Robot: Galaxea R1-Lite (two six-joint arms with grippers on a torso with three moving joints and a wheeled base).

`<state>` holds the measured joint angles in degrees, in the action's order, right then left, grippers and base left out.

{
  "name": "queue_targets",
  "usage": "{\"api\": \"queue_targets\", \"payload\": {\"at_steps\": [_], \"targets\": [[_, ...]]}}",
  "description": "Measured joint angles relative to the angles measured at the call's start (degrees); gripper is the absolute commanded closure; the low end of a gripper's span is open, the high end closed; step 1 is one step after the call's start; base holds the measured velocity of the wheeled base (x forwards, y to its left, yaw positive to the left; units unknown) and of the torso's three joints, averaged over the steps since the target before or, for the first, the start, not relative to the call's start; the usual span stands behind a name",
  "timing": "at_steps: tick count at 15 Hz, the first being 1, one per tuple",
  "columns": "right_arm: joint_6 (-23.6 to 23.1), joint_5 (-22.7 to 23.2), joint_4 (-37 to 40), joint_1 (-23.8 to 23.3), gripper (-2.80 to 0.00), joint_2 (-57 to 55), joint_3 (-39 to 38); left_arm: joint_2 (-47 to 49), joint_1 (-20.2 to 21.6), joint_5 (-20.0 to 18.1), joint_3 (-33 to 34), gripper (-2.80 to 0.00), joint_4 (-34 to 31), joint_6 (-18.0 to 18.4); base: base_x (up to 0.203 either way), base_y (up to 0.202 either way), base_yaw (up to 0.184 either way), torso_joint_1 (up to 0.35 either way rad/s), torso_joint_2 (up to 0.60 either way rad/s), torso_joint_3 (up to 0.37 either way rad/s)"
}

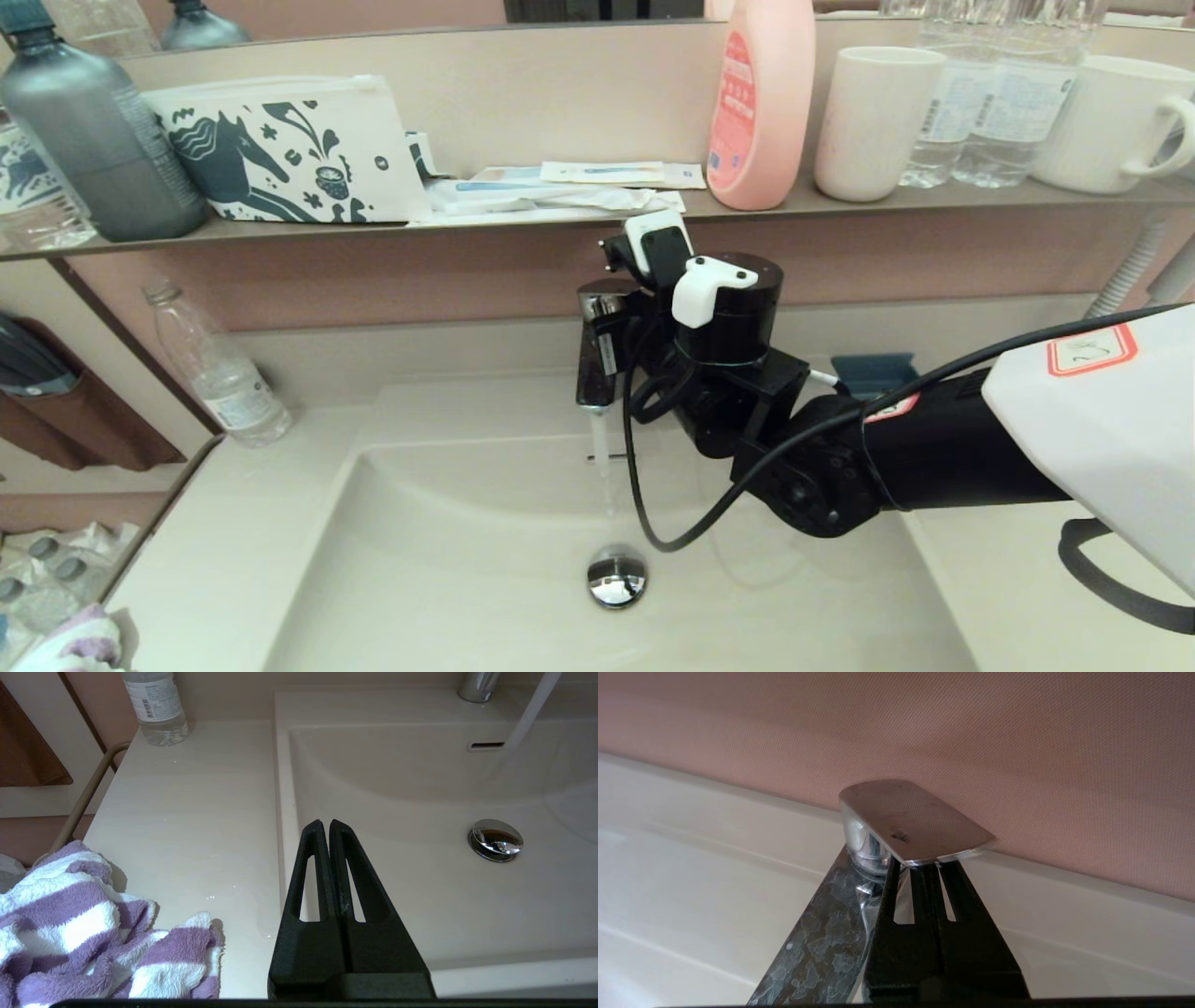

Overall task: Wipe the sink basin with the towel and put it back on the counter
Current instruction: Turn on the faucet, then turn off the faucet

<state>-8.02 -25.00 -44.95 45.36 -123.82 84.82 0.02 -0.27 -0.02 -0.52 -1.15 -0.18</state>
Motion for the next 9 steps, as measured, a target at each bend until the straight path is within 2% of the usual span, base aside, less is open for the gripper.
{"api": "queue_targets", "payload": {"at_steps": [4,9], "targets": [[0.0,-0.8,-0.1,-0.2,0.00,0.3,-0.3,0.0,0.0,0.0,0.0,0.00,0.0,0.0,0.000,0.000,0.000,0.000,0.00,0.000],[0.3,-0.7,-0.2,-0.2,0.00,3.7,-9.2,0.0,0.0,0.0,0.0,0.00,0.0,0.0,0.000,0.000,0.000,0.000,0.00,0.000]]}}
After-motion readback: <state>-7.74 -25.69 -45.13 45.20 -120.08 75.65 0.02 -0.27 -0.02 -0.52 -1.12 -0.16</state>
